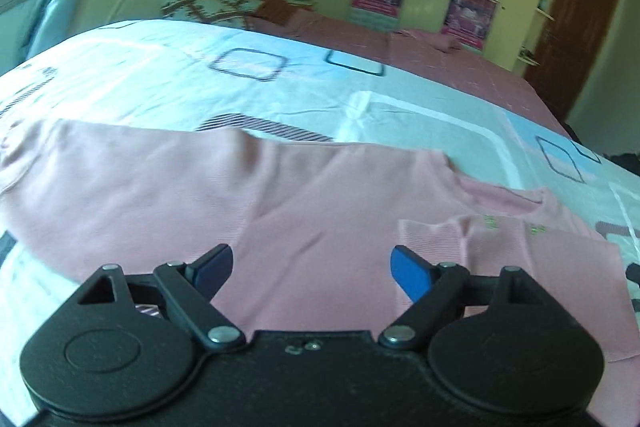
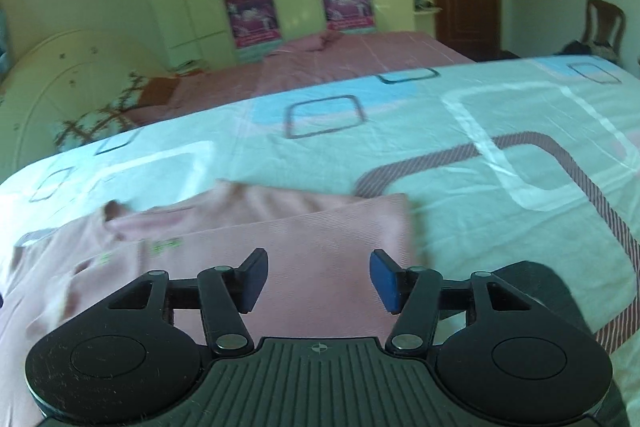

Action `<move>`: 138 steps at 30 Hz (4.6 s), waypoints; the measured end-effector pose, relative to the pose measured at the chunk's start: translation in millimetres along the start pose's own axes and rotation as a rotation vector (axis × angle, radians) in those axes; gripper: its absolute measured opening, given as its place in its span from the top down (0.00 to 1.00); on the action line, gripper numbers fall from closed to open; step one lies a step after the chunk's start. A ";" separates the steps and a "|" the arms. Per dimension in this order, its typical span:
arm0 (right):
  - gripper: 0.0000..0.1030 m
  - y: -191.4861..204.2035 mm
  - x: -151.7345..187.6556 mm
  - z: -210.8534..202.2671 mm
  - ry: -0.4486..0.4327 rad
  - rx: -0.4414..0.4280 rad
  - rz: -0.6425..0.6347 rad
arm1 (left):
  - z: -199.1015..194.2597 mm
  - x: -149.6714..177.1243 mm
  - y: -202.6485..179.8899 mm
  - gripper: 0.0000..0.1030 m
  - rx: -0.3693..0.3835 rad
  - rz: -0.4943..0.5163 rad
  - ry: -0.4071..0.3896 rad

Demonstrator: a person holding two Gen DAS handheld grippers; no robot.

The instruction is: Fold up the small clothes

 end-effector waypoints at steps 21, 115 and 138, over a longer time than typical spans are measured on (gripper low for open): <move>0.46 208.0 70.1 -4.6 0.110 -0.157 -0.134 | 2.0 -24.1 324.0 0.34 -0.153 -0.561 -0.072; 0.86 136.4 9.5 -15.0 0.011 -0.109 -0.091 | 18.3 29.6 49.0 0.80 -0.045 0.168 -0.099; 0.42 57.9 55.5 6.1 0.208 -0.090 0.177 | -13.4 10.2 69.9 0.73 0.051 0.064 -0.045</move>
Point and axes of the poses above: each gripper's, at about its wrist camera, not at the fingertips, and z roughly the way its jaws point, y to its left, x to its underside, the point moved 8 cm from there along z, roughly the way its jaws point, and after that the axes turned 4 degrees about y, right-handed, at the moved point
